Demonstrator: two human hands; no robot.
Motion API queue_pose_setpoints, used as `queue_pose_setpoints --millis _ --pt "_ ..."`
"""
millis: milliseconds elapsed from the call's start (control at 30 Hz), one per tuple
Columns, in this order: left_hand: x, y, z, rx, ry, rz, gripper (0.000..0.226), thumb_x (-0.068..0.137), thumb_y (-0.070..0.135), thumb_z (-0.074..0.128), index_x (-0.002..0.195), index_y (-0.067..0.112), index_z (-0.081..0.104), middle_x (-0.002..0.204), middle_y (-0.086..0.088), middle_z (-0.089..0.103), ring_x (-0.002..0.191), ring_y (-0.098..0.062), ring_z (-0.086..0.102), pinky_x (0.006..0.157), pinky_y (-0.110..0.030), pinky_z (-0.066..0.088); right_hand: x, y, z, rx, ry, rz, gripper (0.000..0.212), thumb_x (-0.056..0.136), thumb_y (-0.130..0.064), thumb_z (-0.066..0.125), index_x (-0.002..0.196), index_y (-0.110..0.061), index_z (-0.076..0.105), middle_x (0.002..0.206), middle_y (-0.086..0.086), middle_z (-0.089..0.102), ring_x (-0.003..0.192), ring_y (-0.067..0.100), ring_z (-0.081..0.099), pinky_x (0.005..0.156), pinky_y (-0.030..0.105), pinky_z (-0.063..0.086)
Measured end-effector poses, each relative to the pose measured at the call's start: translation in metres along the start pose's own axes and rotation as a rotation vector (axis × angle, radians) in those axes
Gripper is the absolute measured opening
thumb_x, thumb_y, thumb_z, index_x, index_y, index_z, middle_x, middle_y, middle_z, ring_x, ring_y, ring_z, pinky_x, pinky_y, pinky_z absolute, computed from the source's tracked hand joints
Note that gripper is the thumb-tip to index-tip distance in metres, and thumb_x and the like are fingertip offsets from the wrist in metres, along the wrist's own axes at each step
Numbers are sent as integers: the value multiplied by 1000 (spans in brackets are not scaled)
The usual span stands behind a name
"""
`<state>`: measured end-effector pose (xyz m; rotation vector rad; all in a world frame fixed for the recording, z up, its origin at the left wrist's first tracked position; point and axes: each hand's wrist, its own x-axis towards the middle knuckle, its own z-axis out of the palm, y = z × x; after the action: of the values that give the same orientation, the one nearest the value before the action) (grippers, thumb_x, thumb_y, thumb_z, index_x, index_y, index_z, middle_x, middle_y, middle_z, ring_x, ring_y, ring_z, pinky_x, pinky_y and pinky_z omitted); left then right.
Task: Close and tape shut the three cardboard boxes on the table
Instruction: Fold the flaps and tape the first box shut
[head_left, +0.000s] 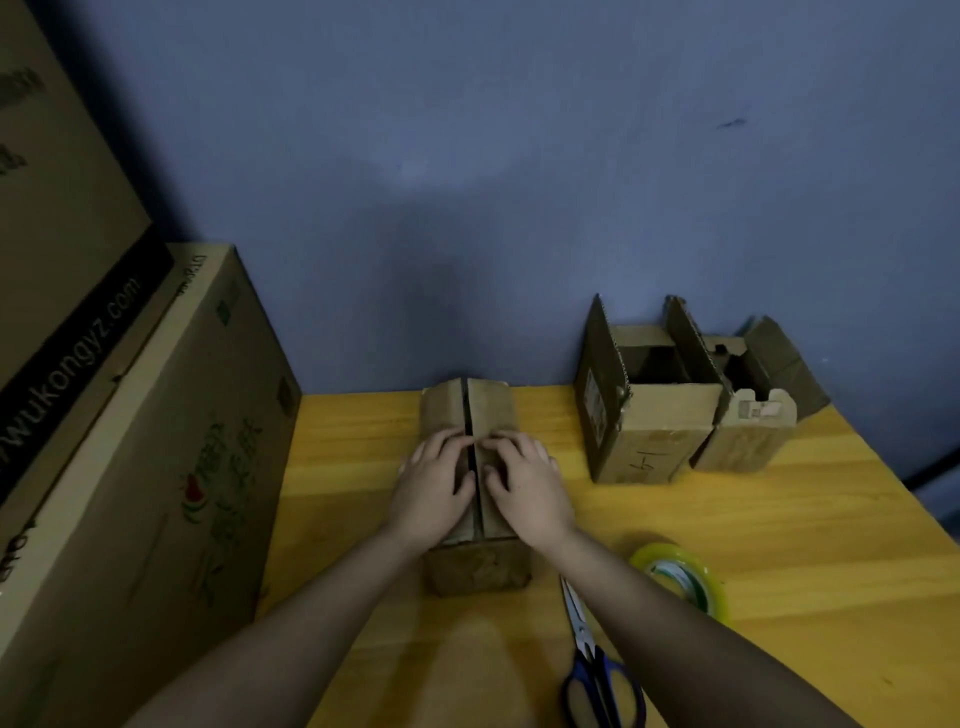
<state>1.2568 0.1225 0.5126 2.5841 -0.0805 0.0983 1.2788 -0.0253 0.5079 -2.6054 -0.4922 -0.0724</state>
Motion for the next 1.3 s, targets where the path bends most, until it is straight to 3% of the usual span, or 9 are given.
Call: queue_pose_setpoints --millis 233,467,533,633,800,867,967,1133,1300 --pt "0 8 -3 -113 -105 -27 46 100 17 39 145 17 32 149 -2 37 135 -18 37 108 -24 28 -9 1 8 -76 -78 -45 46 100 -28 40 145 -20 37 148 -3 36 139 14 28 112 33 29" --pt "-3 7 7 151 -304 56 59 102 27 31 153 13 4 161 -1 -1 148 -16 -2 119 -29 0 -12 4 8 -46 -177 -56 51 101 -23 38 150 -17 27 158 -2 23 148 15 10 121 31 11" --pt "1 14 3 87 -280 40 57 100 24 37 152 14 15 160 -1 7 147 -19 6 119 -32 8 -14 6 2 -17 -94 -33 46 98 -20 43 144 -19 39 151 -2 37 142 16 27 116 33 22" --pt "5 29 -9 13 -54 50 46 96 18 47 141 18 40 150 -1 30 138 -21 29 113 -33 26 -19 11 -6 20 141 0 34 95 -17 47 128 -16 55 127 3 56 117 21 50 99 38 40" --pt "2 70 -11 89 154 429 33 89 18 52 120 20 60 125 0 53 118 -18 50 102 -38 39 -29 36 -25 130 381 206 16 96 -14 50 107 -11 61 105 6 60 97 22 58 81 33 46" --pt "-2 90 -2 108 103 606 32 87 23 44 115 19 61 116 0 57 108 -18 56 95 -37 43 -39 60 -30 139 355 344 14 95 -13 50 105 -9 60 103 10 61 96 27 58 77 32 42" --pt "-7 115 24 189 -56 749 33 90 26 38 112 18 61 112 -2 57 104 -21 57 92 -37 42 -58 105 -34 69 144 530 21 95 -19 50 109 -7 60 112 16 60 106 35 57 83 37 44" --pt "-13 143 88 407 -559 497 49 98 41 40 137 13 41 140 -9 40 129 -28 38 112 -42 22 -94 163 -43 18 -102 739 33 96 -25 50 127 -16 53 132 11 48 123 31 46 98 37 40" --pt "-27 169 151 522 -741 421 65 92 45 48 143 8 32 147 -12 32 138 -28 26 119 -44 0 -113 223 -53 63 -277 735 40 96 -29 50 133 -13 48 136 15 47 126 34 44 103 37 38"
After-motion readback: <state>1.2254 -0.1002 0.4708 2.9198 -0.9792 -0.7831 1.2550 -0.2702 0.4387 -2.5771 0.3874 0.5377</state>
